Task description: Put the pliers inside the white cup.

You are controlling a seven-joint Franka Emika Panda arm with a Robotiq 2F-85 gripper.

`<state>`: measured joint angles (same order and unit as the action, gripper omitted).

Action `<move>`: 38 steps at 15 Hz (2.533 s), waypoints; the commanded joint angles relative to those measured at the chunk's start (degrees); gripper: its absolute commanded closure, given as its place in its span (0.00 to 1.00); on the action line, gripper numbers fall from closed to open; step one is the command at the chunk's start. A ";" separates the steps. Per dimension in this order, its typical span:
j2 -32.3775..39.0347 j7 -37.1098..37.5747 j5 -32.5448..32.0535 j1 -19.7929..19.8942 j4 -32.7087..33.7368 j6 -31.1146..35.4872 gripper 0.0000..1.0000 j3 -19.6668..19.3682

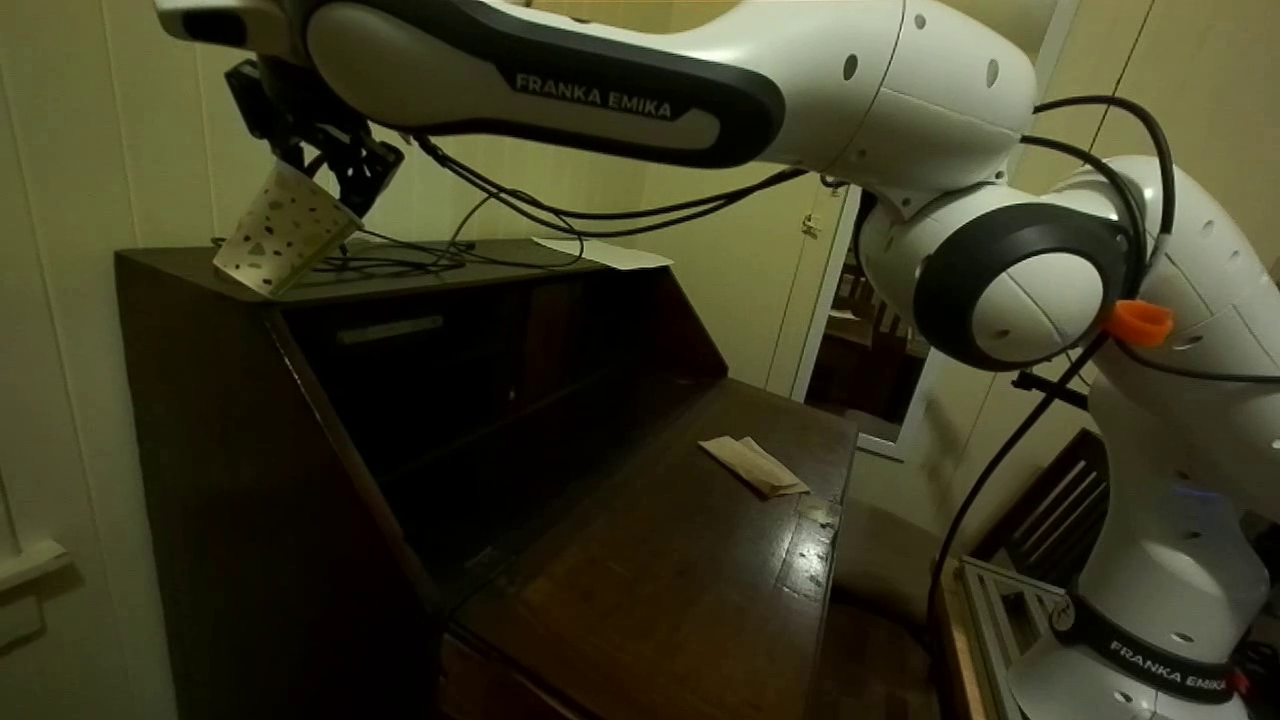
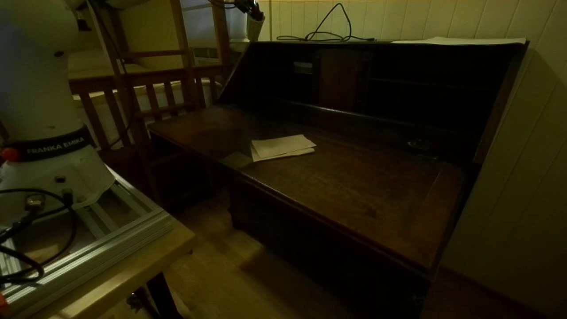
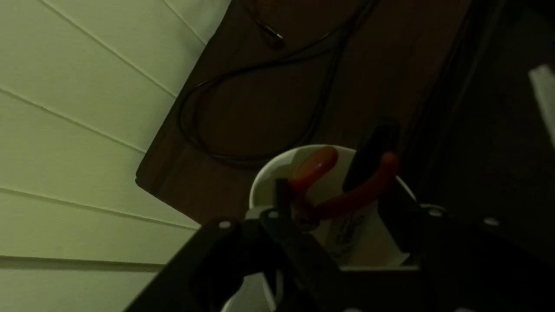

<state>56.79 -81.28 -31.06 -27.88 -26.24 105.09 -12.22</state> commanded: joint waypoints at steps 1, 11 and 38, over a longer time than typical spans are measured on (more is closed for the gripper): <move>1.01 -2.16 -1.88 -0.73 1.93 -0.65 0.71 -0.78; 1.15 -4.20 -4.15 -2.03 2.04 0.11 0.71 -0.57; -2.74 33.97 1.50 5.01 0.23 0.76 0.71 2.73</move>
<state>55.30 -50.44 -33.05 -25.06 -25.90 102.01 -12.00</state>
